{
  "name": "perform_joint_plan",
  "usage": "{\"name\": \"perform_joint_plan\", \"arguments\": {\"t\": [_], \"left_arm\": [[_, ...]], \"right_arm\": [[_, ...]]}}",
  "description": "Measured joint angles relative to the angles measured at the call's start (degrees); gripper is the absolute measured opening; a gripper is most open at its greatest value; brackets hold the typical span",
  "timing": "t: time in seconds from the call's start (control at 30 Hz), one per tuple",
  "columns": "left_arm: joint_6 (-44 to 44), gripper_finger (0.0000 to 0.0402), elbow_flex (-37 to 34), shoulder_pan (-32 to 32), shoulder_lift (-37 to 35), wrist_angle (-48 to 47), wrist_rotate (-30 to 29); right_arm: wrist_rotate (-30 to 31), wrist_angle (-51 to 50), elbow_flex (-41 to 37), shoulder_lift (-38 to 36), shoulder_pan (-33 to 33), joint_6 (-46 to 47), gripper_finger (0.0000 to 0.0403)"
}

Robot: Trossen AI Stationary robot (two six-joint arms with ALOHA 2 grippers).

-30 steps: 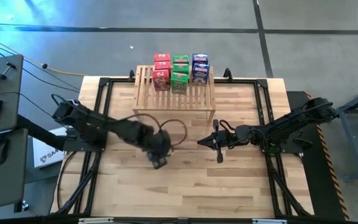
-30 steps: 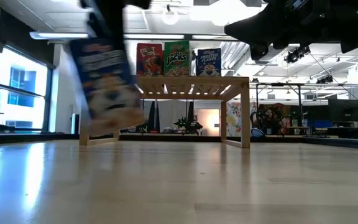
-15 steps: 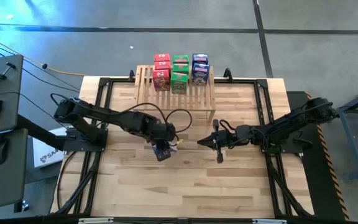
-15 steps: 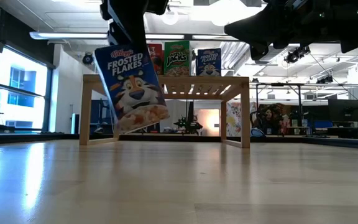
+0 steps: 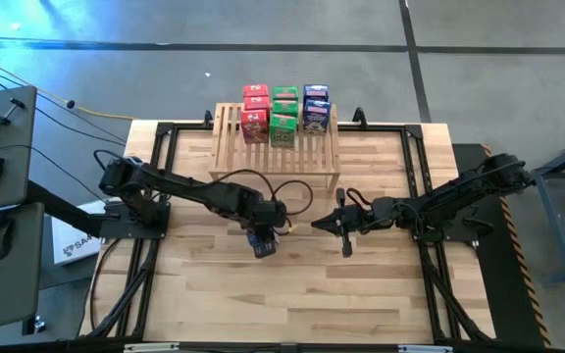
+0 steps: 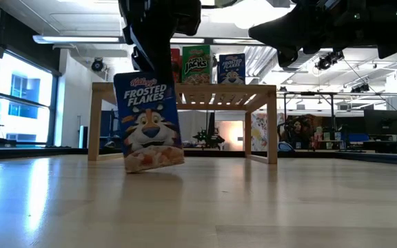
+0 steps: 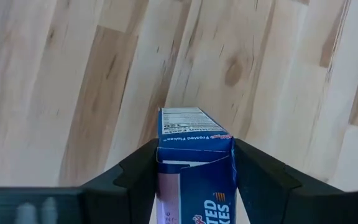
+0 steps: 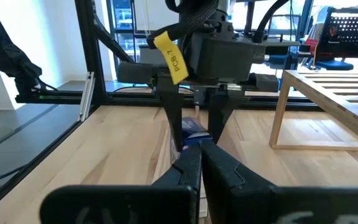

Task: Stack cereal on shelf
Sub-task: Put the blue cereal box on the shelf aligned with the other blue cereal boxes

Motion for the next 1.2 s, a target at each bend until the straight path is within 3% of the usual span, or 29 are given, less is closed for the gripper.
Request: {"name": "perform_joint_plan", "arguments": {"t": [0.37,0.57,0.73,1.0,1.2], "left_arm": [[2.46,0.0237,0.00,1.78,-2.01,0.19,2.77],[2.44,0.0241,0.00,2.43,-5.86,0.22,2.39],[3.85,0.0241,-0.37,1.34,-9.91,0.45,-1.66],[2.79,0.0227,-11.14,-0.34,-17.53,7.35,-1.65],[2.46,0.0195,-21.97,-0.33,-25.06,22.22,-1.82]], "right_arm": [[0.00,0.01,0.00,0.00,0.00,0.00,0.0002],[-0.04,-0.04,0.00,0.00,0.00,0.26,0.0002],[-0.05,-0.06,0.00,0.00,0.00,0.26,0.0002],[-0.11,-0.27,0.00,0.00,0.00,0.26,0.0002],[-0.13,-0.48,0.00,0.00,0.00,0.24,0.0002]]}}
